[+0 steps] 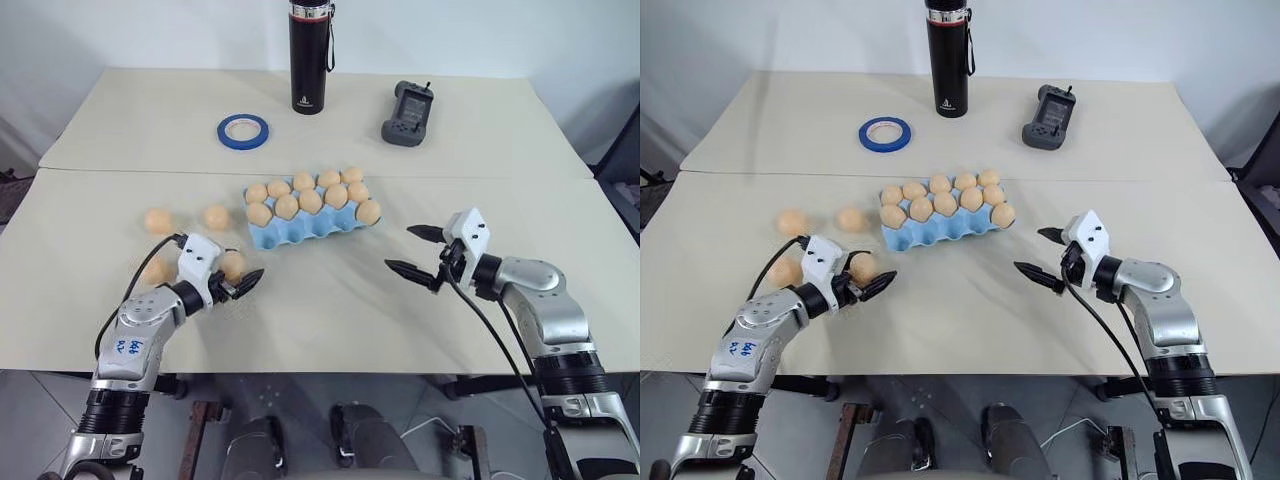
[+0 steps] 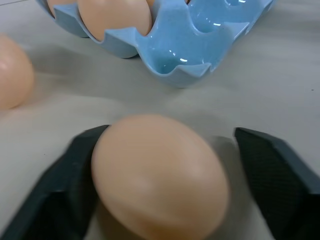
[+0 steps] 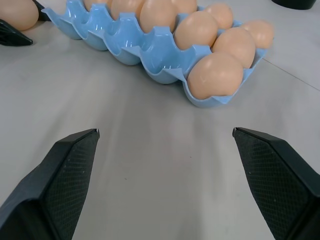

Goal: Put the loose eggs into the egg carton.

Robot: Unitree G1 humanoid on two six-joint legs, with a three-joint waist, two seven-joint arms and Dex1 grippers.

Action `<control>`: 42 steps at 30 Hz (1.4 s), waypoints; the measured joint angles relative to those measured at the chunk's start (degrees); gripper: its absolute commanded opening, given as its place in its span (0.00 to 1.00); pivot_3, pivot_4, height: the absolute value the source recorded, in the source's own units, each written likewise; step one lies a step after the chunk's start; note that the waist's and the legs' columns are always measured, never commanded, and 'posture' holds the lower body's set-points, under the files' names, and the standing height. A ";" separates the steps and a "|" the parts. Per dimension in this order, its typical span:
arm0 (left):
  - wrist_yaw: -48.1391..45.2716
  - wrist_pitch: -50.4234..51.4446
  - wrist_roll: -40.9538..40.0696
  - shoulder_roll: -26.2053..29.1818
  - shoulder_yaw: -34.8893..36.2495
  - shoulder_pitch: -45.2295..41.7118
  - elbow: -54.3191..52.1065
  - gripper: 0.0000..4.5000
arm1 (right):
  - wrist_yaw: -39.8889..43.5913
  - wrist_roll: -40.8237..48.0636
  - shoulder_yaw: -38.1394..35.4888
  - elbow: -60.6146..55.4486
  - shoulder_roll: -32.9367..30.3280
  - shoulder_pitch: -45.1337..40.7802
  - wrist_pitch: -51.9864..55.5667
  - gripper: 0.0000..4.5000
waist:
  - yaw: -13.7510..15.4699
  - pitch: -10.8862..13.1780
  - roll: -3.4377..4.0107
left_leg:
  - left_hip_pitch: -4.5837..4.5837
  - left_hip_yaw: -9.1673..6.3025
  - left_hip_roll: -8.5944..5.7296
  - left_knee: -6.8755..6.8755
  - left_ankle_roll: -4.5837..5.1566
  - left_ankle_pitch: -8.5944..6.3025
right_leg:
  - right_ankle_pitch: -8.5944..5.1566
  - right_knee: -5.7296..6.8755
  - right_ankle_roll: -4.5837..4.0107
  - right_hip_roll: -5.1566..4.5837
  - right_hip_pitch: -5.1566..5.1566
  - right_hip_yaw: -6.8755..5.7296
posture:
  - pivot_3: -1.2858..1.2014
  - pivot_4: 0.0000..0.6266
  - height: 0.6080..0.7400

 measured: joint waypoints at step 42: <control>9.71 -16.74 5.55 -27.05 -7.13 -35.72 33.30 0.49 | 1.22 10.07 -8.03 -10.60 1.14 9.64 -3.53 1.00 | 1.88 0.02 0.03 | -0.10 0.09 -0.24 0.08 0.19 0.11 | 0.20 -0.21 0.46 -0.02 0.04 0.21 | 0.52 0.24 1.00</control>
